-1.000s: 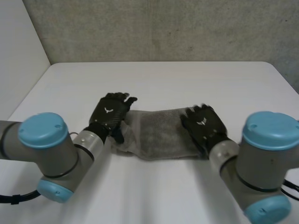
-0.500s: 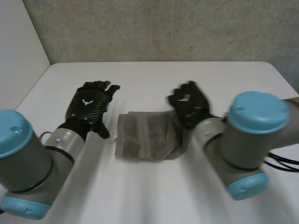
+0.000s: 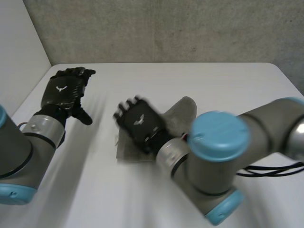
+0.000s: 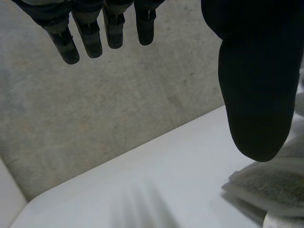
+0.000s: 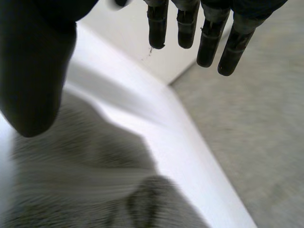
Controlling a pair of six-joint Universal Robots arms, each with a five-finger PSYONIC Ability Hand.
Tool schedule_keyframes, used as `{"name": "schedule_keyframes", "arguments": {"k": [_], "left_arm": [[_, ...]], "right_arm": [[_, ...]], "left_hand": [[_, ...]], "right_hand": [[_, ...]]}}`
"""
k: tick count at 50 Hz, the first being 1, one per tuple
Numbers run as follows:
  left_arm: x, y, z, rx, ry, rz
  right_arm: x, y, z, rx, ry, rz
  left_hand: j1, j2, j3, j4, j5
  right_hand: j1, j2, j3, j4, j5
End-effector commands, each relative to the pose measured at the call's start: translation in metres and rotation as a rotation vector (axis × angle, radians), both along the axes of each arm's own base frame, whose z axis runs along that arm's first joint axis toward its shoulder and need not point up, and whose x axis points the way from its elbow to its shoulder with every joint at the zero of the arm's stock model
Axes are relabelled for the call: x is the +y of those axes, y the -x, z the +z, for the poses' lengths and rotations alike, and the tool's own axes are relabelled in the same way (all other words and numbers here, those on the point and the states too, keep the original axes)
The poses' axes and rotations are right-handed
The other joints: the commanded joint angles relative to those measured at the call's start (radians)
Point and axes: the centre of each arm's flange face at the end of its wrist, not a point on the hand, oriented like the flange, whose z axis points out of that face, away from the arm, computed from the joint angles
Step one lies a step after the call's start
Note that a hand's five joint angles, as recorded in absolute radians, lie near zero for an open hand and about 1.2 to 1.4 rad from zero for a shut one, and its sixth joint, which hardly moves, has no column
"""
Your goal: Fold the towel.
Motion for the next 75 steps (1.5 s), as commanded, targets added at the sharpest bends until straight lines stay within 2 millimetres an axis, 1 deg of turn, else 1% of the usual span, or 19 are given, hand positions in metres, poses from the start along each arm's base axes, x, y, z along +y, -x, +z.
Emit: {"name": "schedule_keyframes", "arguments": {"k": [1,4,12,22,38,43,45,47,52,54,56,57,59,60,62,64,67,72,75], "left_arm": [[0.003,0.018,-0.009,0.005,-0.023,-0.055],[0.004,0.021,-0.012,0.002,-0.029,-0.062],[0.004,0.022,-0.014,0.008,-0.013,-0.066],[0.008,0.021,-0.02,0.003,-0.023,-0.067],[0.011,0.019,-0.021,0.001,-0.037,-0.062],[0.012,0.018,-0.021,0.004,-0.038,-0.062],[0.012,0.017,-0.021,0.004,-0.038,-0.061],[0.012,0.017,-0.02,0.005,-0.037,-0.059],[0.011,0.014,-0.015,0.009,-0.024,-0.05],[0.01,0.011,-0.01,0.015,-0.008,-0.041],[0.009,0.008,-0.006,0.018,0.001,-0.031],[0.009,0.008,-0.006,0.018,0.001,-0.031],[0.005,0.0,0.002,0.028,0.024,-0.005],[0.005,0.0,0.002,0.028,0.024,-0.005],[0.004,-0.005,0.009,0.037,0.043,0.01],[0.004,-0.007,0.01,0.038,0.046,0.015],[0.004,-0.009,0.013,0.04,0.054,0.021],[0.005,-0.009,0.011,0.037,0.049,0.018],[0.006,-0.008,0.01,0.035,0.044,0.015]], "right_arm": [[-0.046,0.053,0.031,-0.153,-0.041,-0.201],[-0.064,0.064,0.023,-0.125,-0.081,-0.271],[-0.083,0.065,0.002,-0.086,-0.205,-0.361],[-0.078,0.046,0.001,-0.132,-0.262,-0.326],[-0.077,0.014,-0.027,-0.123,-0.395,-0.307],[-0.084,0.011,-0.033,-0.114,-0.367,-0.346],[-0.087,0.011,-0.034,-0.086,-0.323,-0.371],[-0.088,0.012,-0.033,-0.068,-0.291,-0.375],[-0.088,0.01,-0.017,-0.048,-0.207,-0.352],[-0.082,0.004,-0.01,-0.054,-0.191,-0.323],[-0.057,-0.015,-0.004,-0.052,-0.172,-0.217],[-0.057,-0.015,-0.004,-0.052,-0.172,-0.217],[-0.028,-0.033,-0.006,-0.035,-0.174,-0.086],[-0.028,-0.033,-0.006,-0.035,-0.174,-0.085],[-0.014,-0.041,-0.011,-0.017,-0.178,-0.021],[0.015,-0.052,-0.028,0.038,-0.192,0.098],[0.034,-0.056,-0.048,0.099,-0.194,0.165],[0.036,-0.056,-0.061,0.148,-0.171,0.158],[0.032,-0.054,-0.057,0.148,-0.145,0.12]], "left_hand": [[0.023,0.023,0.024,0.024,-0.008],[0.023,0.023,0.024,0.024,-0.008],[0.023,0.023,0.024,0.024,-0.008],[0.023,0.023,0.024,0.024,-0.008],[0.005,0.005,0.007,0.006,-0.026],[0.005,0.005,0.007,0.006,-0.026],[0.005,0.005,0.007,0.006,-0.026],[0.005,0.005,0.007,0.006,-0.026],[0.005,0.005,0.007,0.006,-0.026],[0.005,0.005,0.007,0.006,-0.026],[0.005,0.005,0.007,0.006,-0.026],[0.005,0.005,0.007,0.006,-0.026],[0.005,0.005,0.007,0.006,-0.026],[0.005,0.005,0.007,0.006,-0.026],[0.005,0.005,0.007,0.006,-0.026],[0.005,0.005,0.007,0.006,-0.026],[0.005,0.005,0.007,0.006,-0.026],[0.005,0.005,0.007,0.006,-0.026],[0.005,0.005,0.007,0.006,-0.026]], "right_hand": [[-0.024,-0.038,-0.036,-0.049,-0.017],[0.023,0.009,0.011,-0.002,0.03],[0.149,0.136,0.138,0.125,0.157],[0.261,0.247,0.249,0.236,0.268],[0.373,0.359,0.361,0.348,0.38],[0.669,0.655,0.658,0.644,0.676],[1.028,1.014,1.017,1.003,1.035],[1.148,1.135,1.137,1.124,1.156],[1.15,1.136,1.138,1.125,1.157],[1.15,1.136,1.138,1.125,1.157],[1.15,1.136,1.138,1.125,1.157],[1.15,1.136,1.138,1.125,1.157],[1.15,1.136,1.138,1.125,1.157],[1.15,1.136,1.138,1.125,1.157],[1.15,1.136,1.138,1.125,1.157],[1.15,1.136,1.138,1.125,1.157],[1.15,1.136,1.138,1.125,1.157],[1.15,1.136,1.138,1.125,1.157],[1.15,1.136,1.138,1.125,1.157]]}}
